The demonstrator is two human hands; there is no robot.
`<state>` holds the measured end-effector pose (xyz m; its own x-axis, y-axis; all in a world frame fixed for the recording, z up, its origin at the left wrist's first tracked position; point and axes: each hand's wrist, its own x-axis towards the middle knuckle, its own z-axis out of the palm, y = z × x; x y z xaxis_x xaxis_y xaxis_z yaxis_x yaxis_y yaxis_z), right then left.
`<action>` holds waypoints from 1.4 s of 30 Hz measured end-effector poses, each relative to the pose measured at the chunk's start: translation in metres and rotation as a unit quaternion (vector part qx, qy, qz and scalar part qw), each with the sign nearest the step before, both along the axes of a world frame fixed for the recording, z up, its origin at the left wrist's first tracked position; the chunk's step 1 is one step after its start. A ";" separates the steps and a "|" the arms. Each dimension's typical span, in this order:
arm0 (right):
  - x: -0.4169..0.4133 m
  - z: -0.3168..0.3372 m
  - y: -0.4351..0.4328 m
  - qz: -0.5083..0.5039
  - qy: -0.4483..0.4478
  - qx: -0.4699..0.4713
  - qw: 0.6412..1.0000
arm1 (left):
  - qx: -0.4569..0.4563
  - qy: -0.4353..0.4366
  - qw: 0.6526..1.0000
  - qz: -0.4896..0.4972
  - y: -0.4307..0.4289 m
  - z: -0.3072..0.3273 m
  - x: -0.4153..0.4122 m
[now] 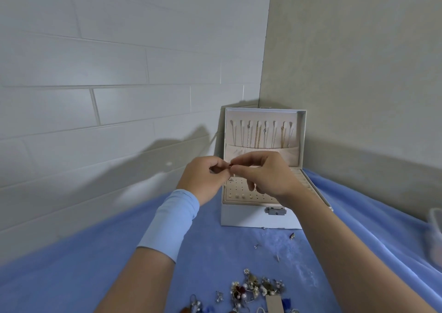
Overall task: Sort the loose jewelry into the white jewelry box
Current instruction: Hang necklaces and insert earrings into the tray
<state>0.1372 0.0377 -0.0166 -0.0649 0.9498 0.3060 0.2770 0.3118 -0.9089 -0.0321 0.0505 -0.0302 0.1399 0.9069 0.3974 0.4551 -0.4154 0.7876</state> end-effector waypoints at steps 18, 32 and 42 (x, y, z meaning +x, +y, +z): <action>-0.010 -0.015 0.011 -0.118 -0.402 0.029 0.908 | -0.044 0.112 0.992 0.035 0.013 -0.019 -0.015; -0.012 -0.013 0.011 -0.104 -0.399 0.018 0.911 | -0.038 0.085 0.995 0.040 0.015 -0.019 -0.016; -0.006 -0.003 0.009 0.005 -0.056 -0.040 0.998 | -0.052 -0.084 0.995 -0.007 0.008 -0.009 -0.012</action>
